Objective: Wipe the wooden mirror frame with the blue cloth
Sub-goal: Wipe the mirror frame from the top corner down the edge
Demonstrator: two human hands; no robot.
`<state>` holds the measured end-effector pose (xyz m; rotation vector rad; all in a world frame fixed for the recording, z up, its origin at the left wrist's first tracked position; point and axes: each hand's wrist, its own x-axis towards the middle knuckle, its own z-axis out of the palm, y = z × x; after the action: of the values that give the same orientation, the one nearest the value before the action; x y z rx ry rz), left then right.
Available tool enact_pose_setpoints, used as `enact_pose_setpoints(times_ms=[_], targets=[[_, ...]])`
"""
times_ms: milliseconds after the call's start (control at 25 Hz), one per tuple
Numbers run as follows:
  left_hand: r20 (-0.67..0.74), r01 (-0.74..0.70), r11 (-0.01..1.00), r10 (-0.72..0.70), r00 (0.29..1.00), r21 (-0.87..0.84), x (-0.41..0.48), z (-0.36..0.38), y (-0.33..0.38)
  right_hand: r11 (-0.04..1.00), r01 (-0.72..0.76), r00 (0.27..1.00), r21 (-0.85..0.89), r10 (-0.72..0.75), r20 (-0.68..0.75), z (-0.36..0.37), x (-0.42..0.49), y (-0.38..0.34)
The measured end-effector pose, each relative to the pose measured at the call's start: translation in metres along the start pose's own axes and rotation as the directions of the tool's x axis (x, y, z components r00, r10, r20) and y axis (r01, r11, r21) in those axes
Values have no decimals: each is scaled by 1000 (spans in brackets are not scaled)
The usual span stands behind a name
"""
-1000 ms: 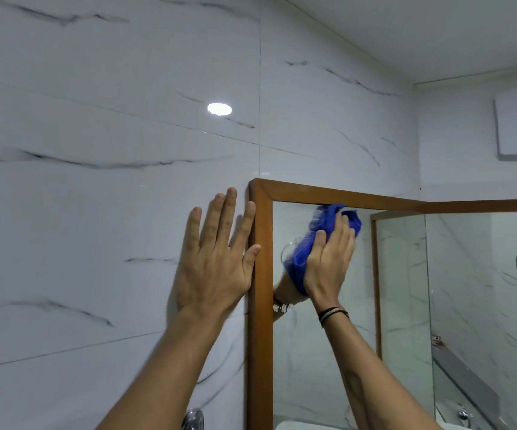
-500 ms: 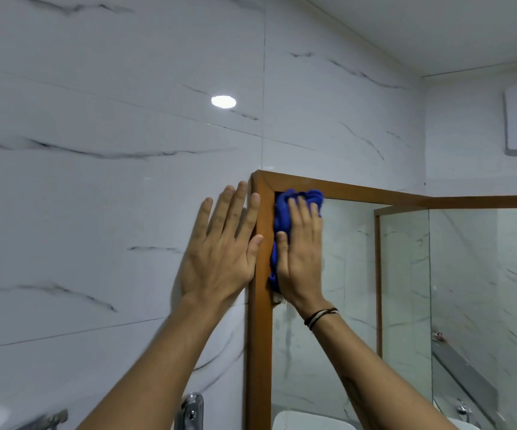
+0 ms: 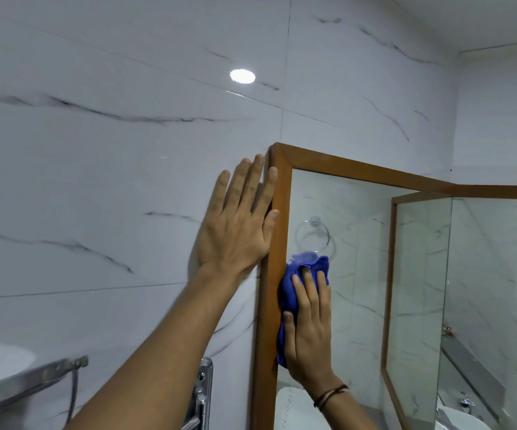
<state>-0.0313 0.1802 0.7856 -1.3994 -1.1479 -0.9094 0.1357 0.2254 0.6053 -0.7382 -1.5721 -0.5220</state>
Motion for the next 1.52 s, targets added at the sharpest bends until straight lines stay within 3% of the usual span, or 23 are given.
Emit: enact_pose_setpoints(times_ms=[280, 560, 720, 880, 1000, 1120, 1200, 1400, 1520], targets=[[-49, 3, 999, -5, 999, -40, -2, 7, 3, 998, -46, 990, 34, 50, -132, -3, 160, -6], [-65, 8, 997, -13, 998, -80, -11, 11, 9, 997, -78, 997, -24, 78, 6, 9, -21, -2], [-84, -5, 995, -3, 996, -96, -12, 13, 12, 1000, 11, 999, -2, -11, -53, -4, 77, -5], [-74, 11, 992, -20, 997, -128, -13, 13, 15, 1000, -28, 990, -6, 27, -135, -7, 165, -7], [-30, 13, 993, -16, 999, -120, -17, 9, 18, 999, -25, 992, 32, 29, -119, 5, 97, -2], [5, 9, 997, -9, 1000, -82, -20, 4, 21, 998, -63, 998, -2, 63, -10, 6, -21, -4], [28, 27, 996, -25, 999, -86, -19, -1, 23, 999, -31, 999, -33, 33, 35, 3, -41, -4], [50, 18, 996, -14, 999, -88, -20, -3, 25, 1000, -24, 992, -18, 22, -123, -7, 144, -11], [50, 13, 995, -8, 999, -99, -20, -5, 26, 999, -40, 988, -1, 39, -148, 2, 147, -7]])
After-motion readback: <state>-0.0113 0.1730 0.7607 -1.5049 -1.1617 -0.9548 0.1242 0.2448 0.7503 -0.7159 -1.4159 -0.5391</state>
